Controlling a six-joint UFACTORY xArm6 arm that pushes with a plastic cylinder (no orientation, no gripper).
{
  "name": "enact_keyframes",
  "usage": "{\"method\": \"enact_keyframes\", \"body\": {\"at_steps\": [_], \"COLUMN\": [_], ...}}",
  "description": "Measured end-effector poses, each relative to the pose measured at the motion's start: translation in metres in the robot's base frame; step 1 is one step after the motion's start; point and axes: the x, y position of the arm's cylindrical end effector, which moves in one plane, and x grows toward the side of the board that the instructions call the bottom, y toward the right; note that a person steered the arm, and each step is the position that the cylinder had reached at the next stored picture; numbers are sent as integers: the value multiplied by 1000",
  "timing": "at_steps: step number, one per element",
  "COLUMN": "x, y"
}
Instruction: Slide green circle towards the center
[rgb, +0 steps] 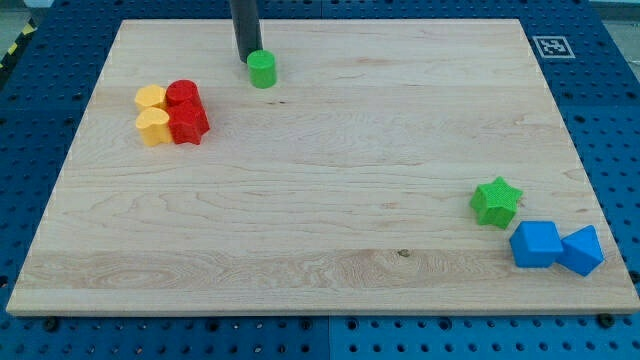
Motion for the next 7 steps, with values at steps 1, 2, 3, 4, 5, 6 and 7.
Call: {"method": "enact_keyframes", "body": {"at_steps": [1, 2, 3, 4, 5, 6, 7], "x": [16, 29, 42, 58, 72, 83, 90], "y": [0, 1, 12, 19, 35, 57, 78]}}
